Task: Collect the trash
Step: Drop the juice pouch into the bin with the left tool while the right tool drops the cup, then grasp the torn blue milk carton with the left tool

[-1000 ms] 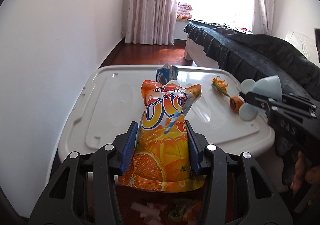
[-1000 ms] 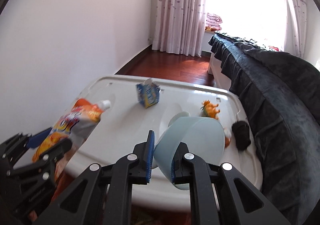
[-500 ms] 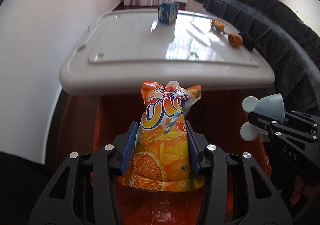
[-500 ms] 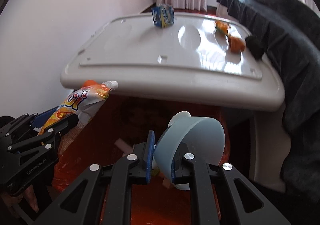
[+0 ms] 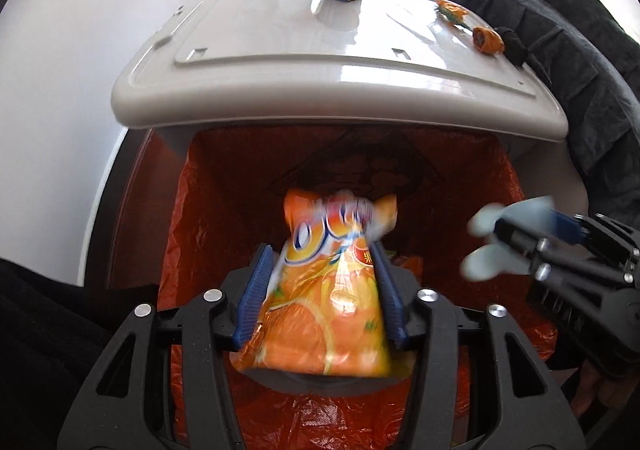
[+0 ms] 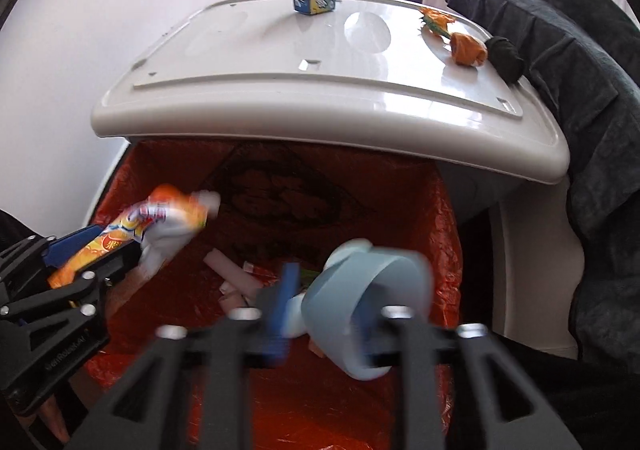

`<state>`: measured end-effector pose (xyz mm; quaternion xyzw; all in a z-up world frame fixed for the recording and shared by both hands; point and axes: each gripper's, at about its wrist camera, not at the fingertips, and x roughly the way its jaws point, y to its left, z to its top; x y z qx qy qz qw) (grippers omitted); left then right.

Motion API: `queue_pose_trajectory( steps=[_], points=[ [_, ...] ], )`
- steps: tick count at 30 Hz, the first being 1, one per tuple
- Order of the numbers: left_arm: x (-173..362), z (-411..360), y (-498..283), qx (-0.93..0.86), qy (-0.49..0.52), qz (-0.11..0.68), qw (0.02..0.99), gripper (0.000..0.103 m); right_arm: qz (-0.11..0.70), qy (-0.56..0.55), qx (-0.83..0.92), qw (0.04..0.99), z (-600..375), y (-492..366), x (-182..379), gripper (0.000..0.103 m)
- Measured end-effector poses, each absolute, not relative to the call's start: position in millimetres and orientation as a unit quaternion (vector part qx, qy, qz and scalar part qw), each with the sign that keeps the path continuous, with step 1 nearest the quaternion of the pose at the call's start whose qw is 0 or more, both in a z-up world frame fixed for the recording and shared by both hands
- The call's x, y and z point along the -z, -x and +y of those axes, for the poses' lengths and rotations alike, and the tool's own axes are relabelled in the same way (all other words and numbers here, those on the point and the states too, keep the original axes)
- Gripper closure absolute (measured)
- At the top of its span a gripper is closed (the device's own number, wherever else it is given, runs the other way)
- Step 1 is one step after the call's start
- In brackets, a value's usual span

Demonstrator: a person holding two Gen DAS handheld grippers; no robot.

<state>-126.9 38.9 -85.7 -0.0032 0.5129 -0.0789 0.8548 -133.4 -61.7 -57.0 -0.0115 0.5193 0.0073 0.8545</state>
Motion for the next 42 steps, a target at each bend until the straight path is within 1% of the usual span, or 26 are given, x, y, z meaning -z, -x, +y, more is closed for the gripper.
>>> queue_pose_trajectory(
  steps=[1,2,3,5,12,17,32,37,42],
  points=[
    [86,40,126,0.071,0.005,0.517,0.853,0.038,0.510,0.017,0.002,0.860,-62,135,55,0.029],
    [86,41,125,0.060,0.003,0.520,0.852,0.031,0.505,0.023,0.004,0.863,-63,135,52,0.024],
    [86,41,124,0.049,-0.001,0.523,0.851,0.029,0.498,0.031,0.005,0.866,-62,135,49,0.023],
    [86,40,124,0.043,-0.006,0.527,0.849,0.024,0.486,0.039,0.009,0.873,-61,136,44,0.016],
    [74,37,127,0.059,-0.003,0.515,0.855,0.022,0.460,0.033,0.024,0.887,-68,137,31,0.015],
    [68,36,125,0.062,-0.001,0.503,0.862,0.020,0.460,0.019,0.032,0.887,-77,133,29,0.014],
    [69,35,112,0.058,-0.007,0.505,0.861,0.020,0.461,-0.004,0.055,0.886,-101,124,32,0.014],
    [50,31,90,0.063,-0.010,0.473,0.879,0.020,0.441,-0.006,0.075,0.894,-120,100,16,0.014],
    [25,19,32,0.091,0.017,0.445,0.891,0.020,0.401,-0.022,0.094,0.911,-148,62,-20,0.013]
  ],
)
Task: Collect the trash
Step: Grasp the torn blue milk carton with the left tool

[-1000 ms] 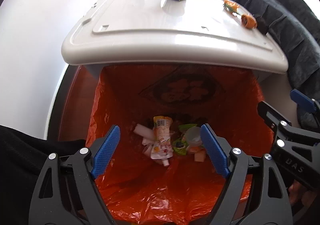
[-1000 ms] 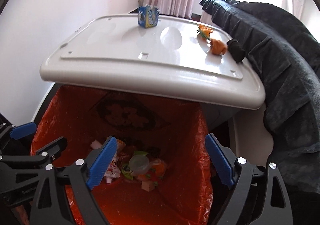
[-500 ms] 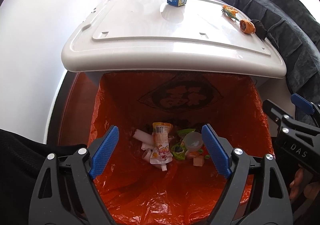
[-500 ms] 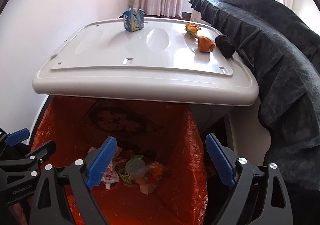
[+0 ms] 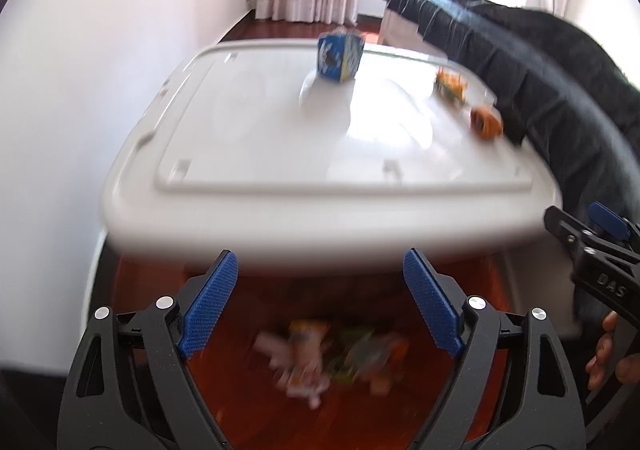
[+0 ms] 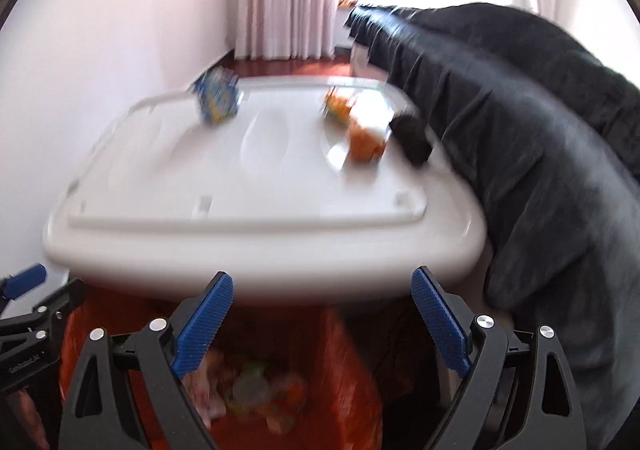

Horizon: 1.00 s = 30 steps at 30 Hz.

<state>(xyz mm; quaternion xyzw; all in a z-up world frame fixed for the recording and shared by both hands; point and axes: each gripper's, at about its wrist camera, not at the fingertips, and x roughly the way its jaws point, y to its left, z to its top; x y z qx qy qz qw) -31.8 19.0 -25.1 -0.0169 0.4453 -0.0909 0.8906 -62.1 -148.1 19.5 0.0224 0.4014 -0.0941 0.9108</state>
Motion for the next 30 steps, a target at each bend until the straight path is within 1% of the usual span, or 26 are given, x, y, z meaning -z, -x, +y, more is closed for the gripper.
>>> queue_pose_trajectory(
  steps=[4,5,9,11,15,19,23,27,28,29,30],
  points=[
    [10,6,-26,0.105,0.029,0.418,0.902,0.020,0.364,-0.036,0.113,0.924,-171,35,-44,0.011],
    [8,3,-41,0.110,0.029,0.412,0.904,0.016,0.359,-0.038,0.115,0.925,-176,29,-47,0.011],
    [5,-14,-112,0.148,0.025,0.398,0.905,0.015,0.355,-0.045,0.118,0.927,-191,8,-48,0.011],
    [10,-23,-149,0.171,0.011,0.400,0.900,0.015,0.357,-0.050,0.114,0.926,-194,3,-47,0.011],
    [36,-38,-207,0.173,-0.056,0.400,0.898,0.015,0.364,-0.043,0.107,0.924,-196,-2,-38,0.011],
    [61,-45,-242,0.189,-0.078,0.406,0.891,0.015,0.376,-0.042,0.102,0.920,-199,-7,-29,0.011],
    [77,-54,-263,0.186,-0.105,0.400,0.891,0.015,0.391,-0.071,0.089,0.913,-203,-14,-25,0.011],
    [82,-54,-275,0.192,-0.091,0.389,0.896,0.015,0.389,-0.062,0.084,0.915,-197,-18,-23,0.011],
    [84,-54,-277,0.193,-0.083,0.393,0.895,0.025,0.389,-0.059,0.085,0.915,-196,-18,-23,0.011],
    [86,-52,-279,0.194,-0.076,0.401,0.892,0.043,0.390,-0.057,0.086,0.915,-196,-19,-22,0.011],
    [86,-50,-279,0.193,-0.066,0.405,0.891,0.043,0.391,-0.057,0.087,0.915,-196,-19,-21,0.011]
  ],
)
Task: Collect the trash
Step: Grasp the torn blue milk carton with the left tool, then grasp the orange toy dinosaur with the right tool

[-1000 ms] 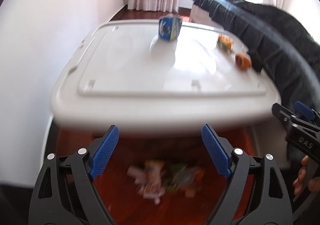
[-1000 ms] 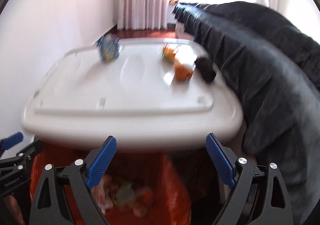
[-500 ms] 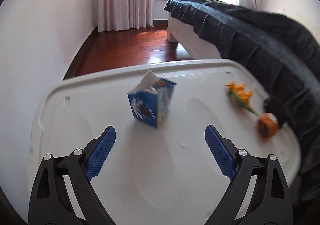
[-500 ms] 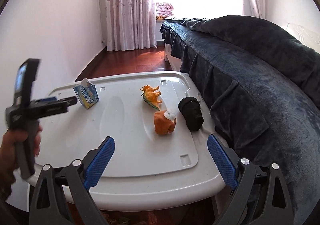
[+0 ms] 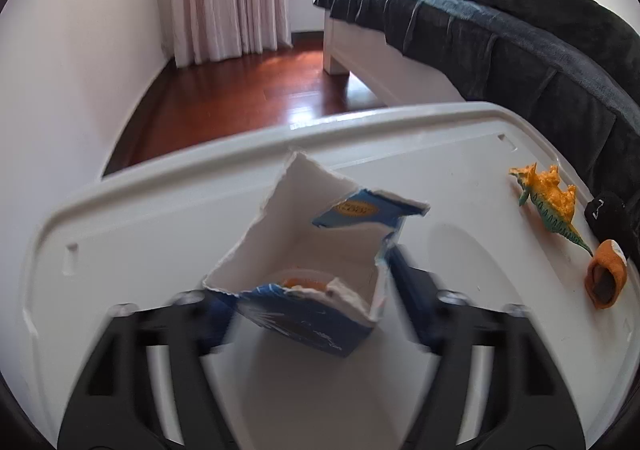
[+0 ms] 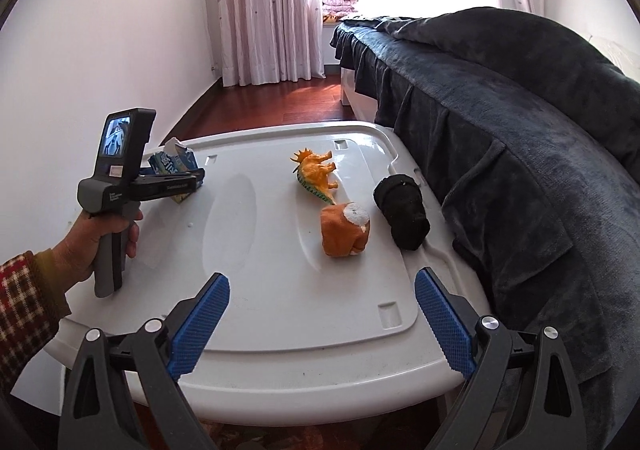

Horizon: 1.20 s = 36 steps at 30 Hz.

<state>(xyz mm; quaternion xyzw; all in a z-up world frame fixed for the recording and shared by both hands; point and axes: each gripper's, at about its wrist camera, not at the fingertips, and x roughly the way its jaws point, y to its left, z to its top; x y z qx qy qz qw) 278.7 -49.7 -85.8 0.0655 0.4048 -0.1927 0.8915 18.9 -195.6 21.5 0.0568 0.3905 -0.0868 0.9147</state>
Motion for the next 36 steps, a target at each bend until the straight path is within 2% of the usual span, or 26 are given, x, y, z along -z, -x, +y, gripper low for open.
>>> queue_pose_trajectory(
  steps=[2,8,14,23,28,33,36],
  points=[
    [84,-46,-275,0.180,-0.059,0.404,0.895,0.048,0.392,-0.058,0.091,0.914,-196,-19,-20,0.011],
    [71,-31,-248,0.154,-0.031,0.403,0.902,0.050,0.390,-0.046,0.092,0.915,-197,-35,-24,0.011],
    [54,-18,-213,0.137,-0.004,0.396,0.908,0.050,0.369,0.004,0.089,0.925,-203,-98,-30,0.011],
    [36,-14,-194,0.140,0.003,0.382,0.914,0.050,0.428,0.024,0.092,0.899,-206,-214,7,0.011],
    [41,-14,-190,0.142,0.000,0.385,0.912,0.050,0.469,0.043,0.096,0.877,-204,-245,38,0.019],
    [46,-16,-190,0.146,0.000,0.392,0.908,0.050,0.501,0.035,0.095,0.859,-207,-262,58,0.021],
    [47,-19,-189,0.149,0.001,0.393,0.908,0.050,0.519,0.030,0.091,0.850,-209,-268,65,0.031]
  ],
)
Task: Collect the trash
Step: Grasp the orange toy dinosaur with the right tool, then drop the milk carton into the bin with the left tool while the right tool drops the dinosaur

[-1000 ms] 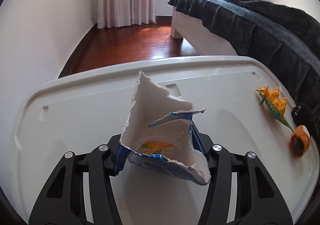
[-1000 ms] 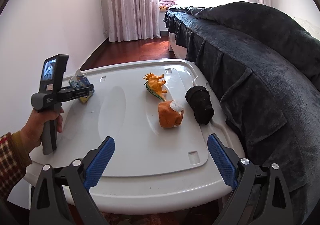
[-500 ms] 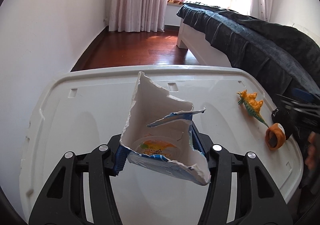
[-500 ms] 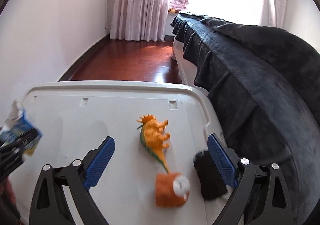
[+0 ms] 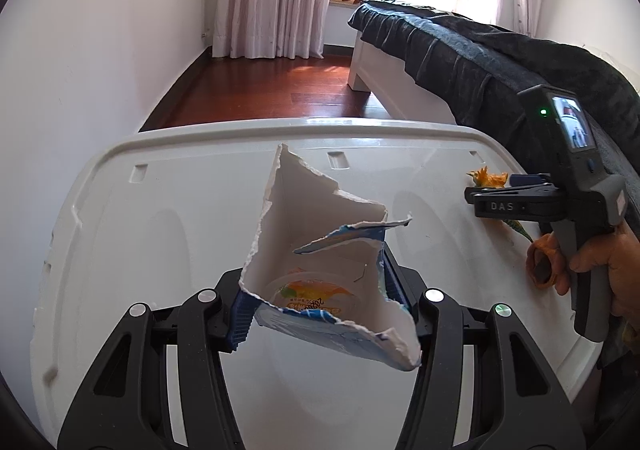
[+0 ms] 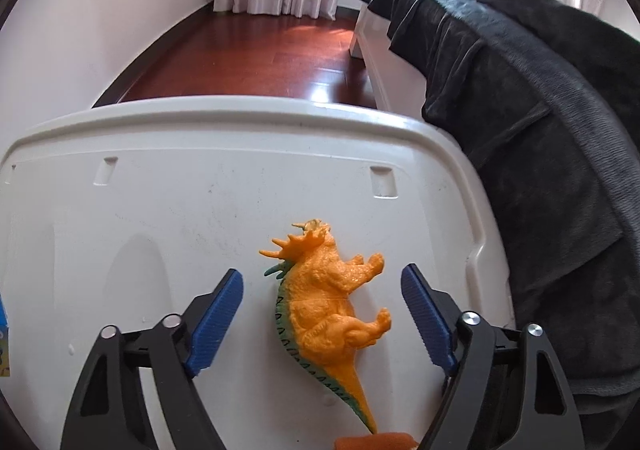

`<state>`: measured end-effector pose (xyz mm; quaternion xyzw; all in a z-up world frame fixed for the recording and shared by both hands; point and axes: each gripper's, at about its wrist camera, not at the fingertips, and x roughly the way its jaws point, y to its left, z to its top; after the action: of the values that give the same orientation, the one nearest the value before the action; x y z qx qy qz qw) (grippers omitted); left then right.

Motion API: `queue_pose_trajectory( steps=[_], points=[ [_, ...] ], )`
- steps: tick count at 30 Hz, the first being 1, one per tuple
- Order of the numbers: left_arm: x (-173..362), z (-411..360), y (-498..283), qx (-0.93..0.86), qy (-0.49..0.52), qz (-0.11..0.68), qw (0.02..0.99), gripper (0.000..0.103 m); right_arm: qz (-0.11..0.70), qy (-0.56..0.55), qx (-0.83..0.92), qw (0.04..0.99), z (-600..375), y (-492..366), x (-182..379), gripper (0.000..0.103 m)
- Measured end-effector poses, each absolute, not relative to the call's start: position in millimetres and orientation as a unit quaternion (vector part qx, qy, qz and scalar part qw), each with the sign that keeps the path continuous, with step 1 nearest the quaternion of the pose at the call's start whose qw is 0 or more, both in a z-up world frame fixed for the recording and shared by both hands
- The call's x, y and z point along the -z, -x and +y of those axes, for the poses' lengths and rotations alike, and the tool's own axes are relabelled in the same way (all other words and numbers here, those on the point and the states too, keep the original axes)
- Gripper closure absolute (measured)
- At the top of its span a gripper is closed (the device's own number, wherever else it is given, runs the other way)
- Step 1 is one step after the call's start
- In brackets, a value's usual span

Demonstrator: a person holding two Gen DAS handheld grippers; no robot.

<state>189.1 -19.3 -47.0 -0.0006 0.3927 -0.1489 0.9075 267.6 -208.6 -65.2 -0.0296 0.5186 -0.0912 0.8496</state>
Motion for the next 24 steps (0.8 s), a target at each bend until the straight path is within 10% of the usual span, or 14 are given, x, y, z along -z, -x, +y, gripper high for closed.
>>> queue_pose_trajectory(
  steps=[4,24],
  points=[
    [48,-24,-186,0.155,-0.001,0.394,0.906,0.050,0.521,0.025,0.088,0.849,-210,-268,66,0.053],
    [0,24,-54,0.109,0.007,0.370,0.922,0.048,0.409,-0.004,0.008,0.913,-133,-85,-46,0.053]
  ],
)
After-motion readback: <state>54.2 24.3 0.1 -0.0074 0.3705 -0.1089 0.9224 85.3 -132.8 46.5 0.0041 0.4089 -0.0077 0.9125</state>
